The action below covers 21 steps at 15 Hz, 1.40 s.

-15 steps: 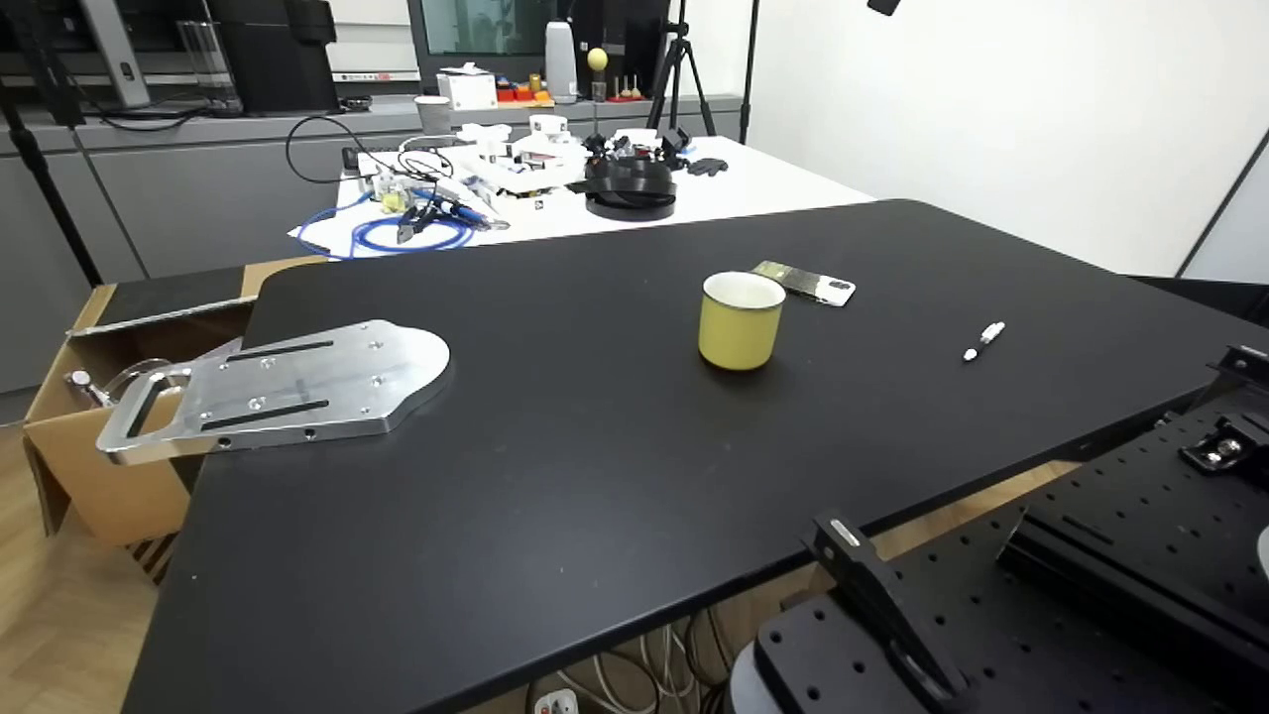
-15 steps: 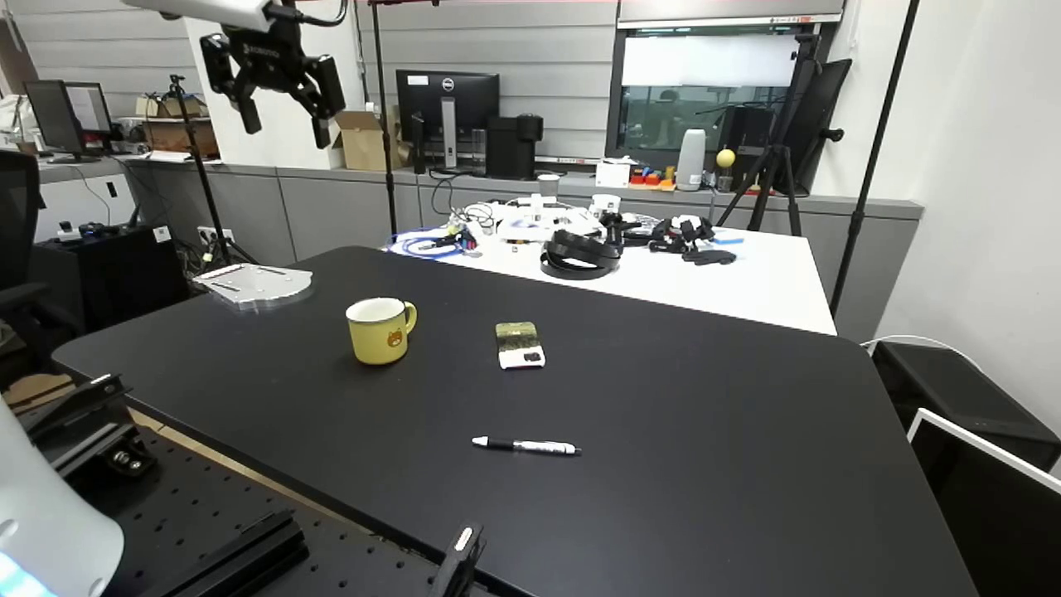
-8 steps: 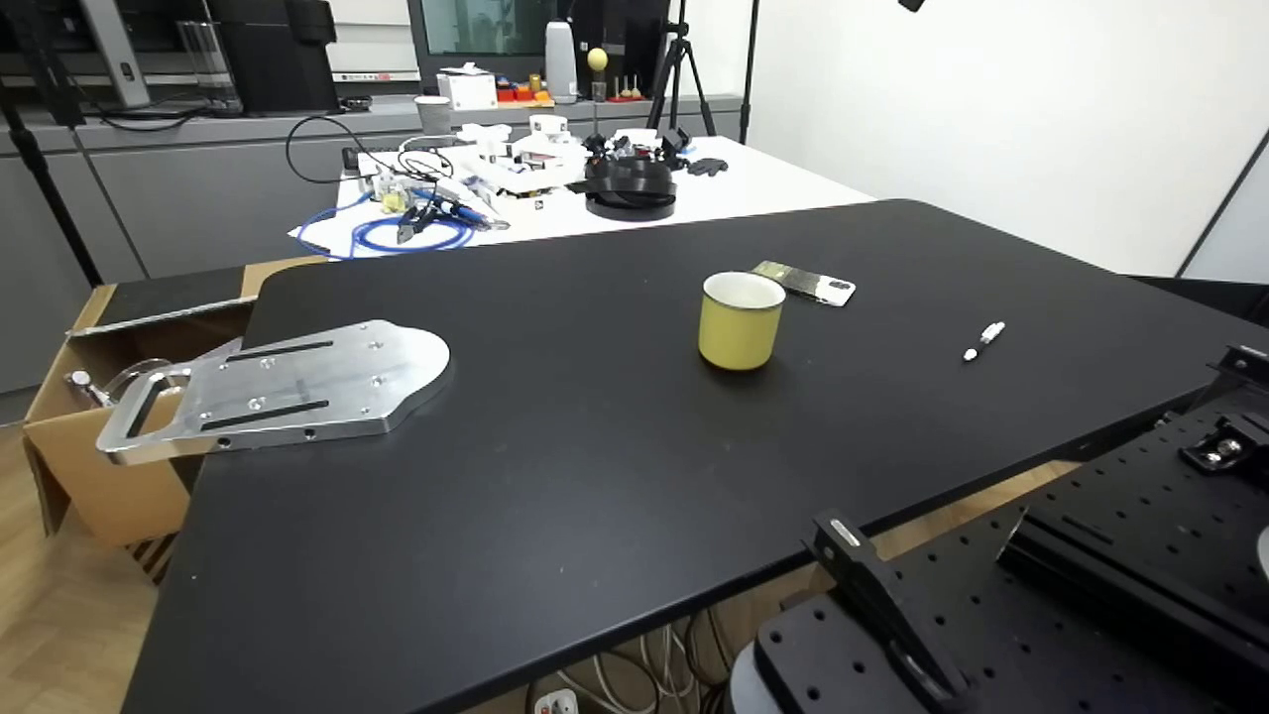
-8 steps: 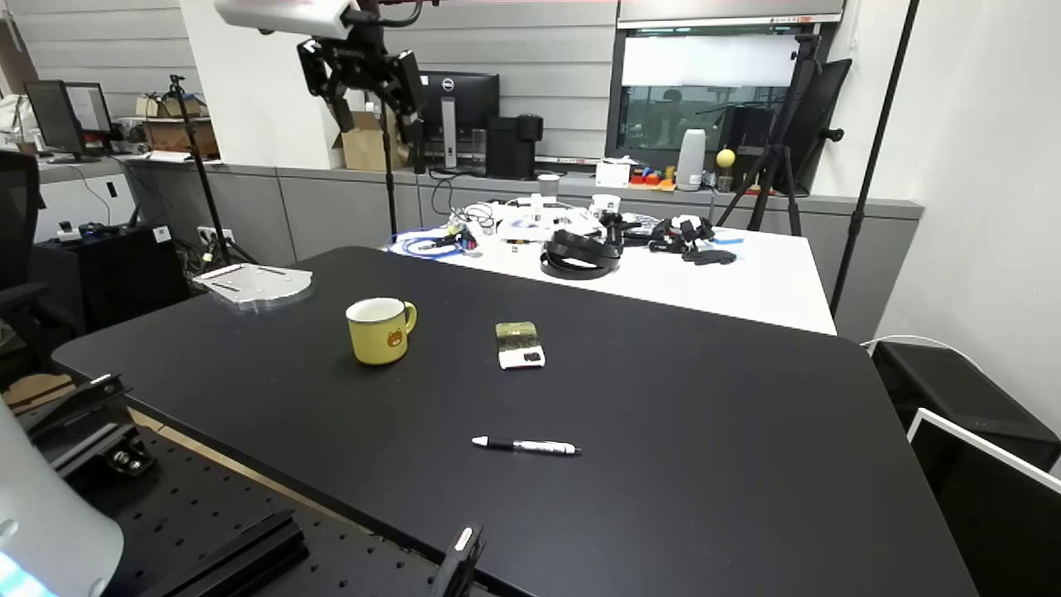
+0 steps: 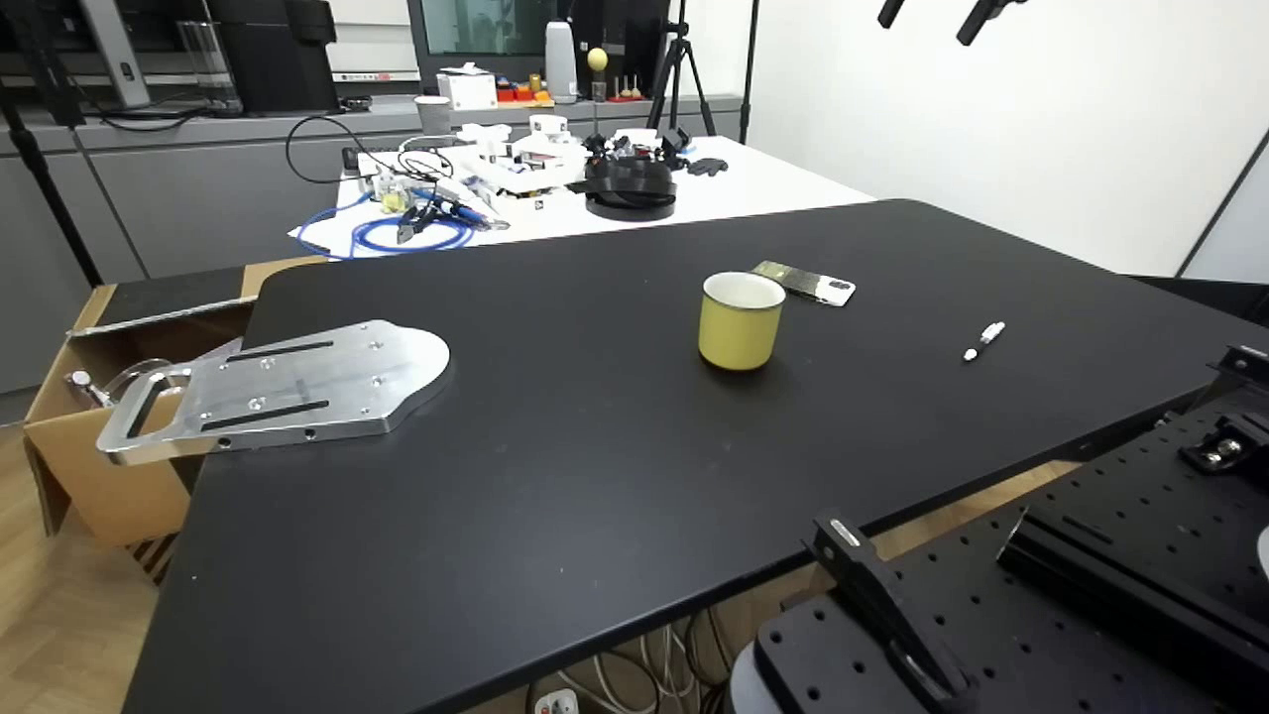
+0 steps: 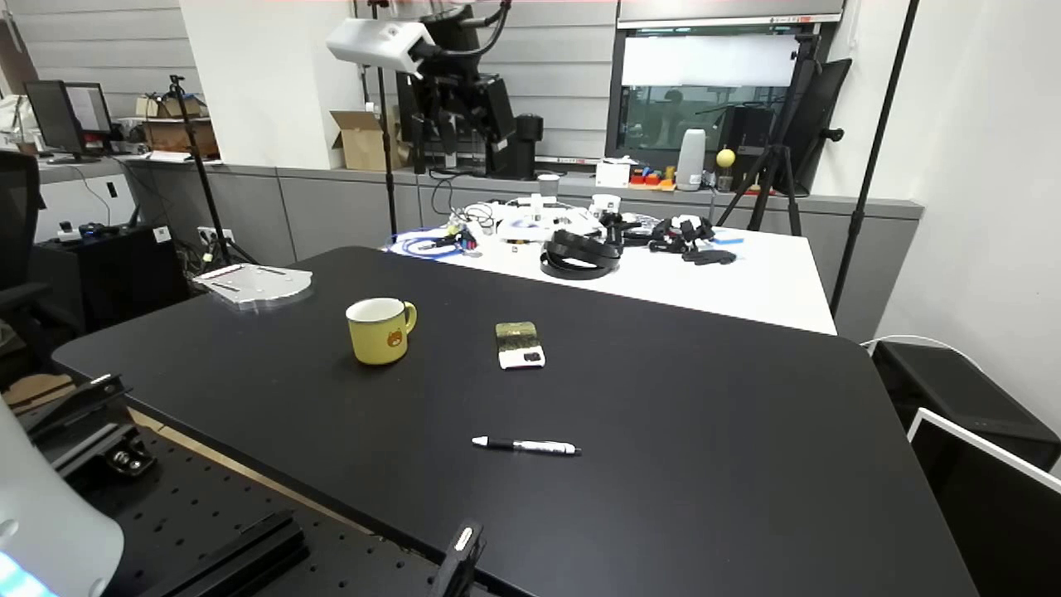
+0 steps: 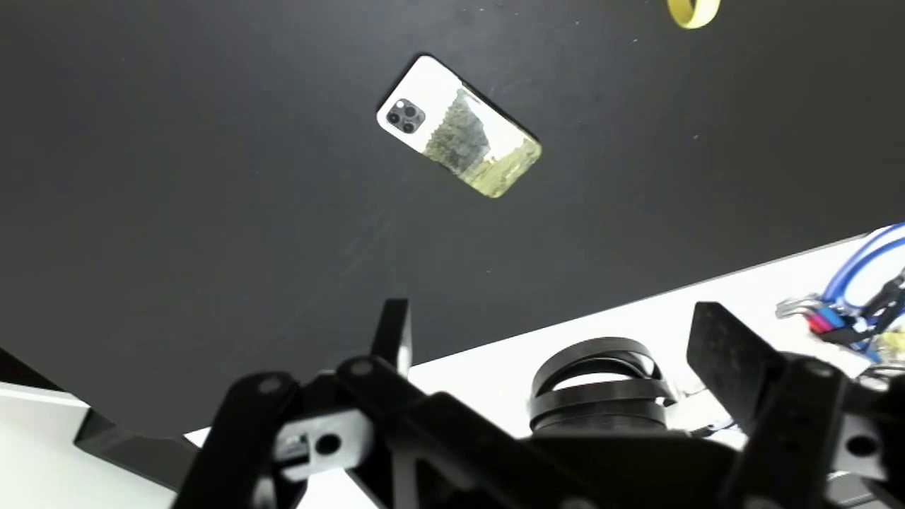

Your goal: Place the pen inside the yellow mug

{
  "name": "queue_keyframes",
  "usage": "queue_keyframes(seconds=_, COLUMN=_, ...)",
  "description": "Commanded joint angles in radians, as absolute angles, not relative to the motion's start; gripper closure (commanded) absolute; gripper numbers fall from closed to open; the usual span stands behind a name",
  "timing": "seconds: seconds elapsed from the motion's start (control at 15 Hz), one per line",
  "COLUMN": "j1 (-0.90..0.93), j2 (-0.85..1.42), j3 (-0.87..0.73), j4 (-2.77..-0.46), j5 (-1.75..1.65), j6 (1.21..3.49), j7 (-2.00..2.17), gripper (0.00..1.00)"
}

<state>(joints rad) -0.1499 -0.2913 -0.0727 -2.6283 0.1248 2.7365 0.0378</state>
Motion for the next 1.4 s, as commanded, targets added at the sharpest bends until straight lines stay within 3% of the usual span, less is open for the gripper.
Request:
queue_keyframes(seconds=0.0, j1=-0.219, j2=-0.237, j3=-0.080, j4=-2.628, j5=0.083, j6=2.782, j7=0.189, gripper=0.00)
queue_keyframes(seconds=0.73, j1=-0.382, j2=-0.079, j3=-0.091, j4=-2.747, j5=-0.018, j6=2.916, j7=0.646, gripper=0.00)
queue_keyframes(seconds=1.33, j1=-0.287, j2=0.069, j3=-0.176, j4=-2.744, j5=0.158, j6=2.918, j7=0.876, gripper=0.00)
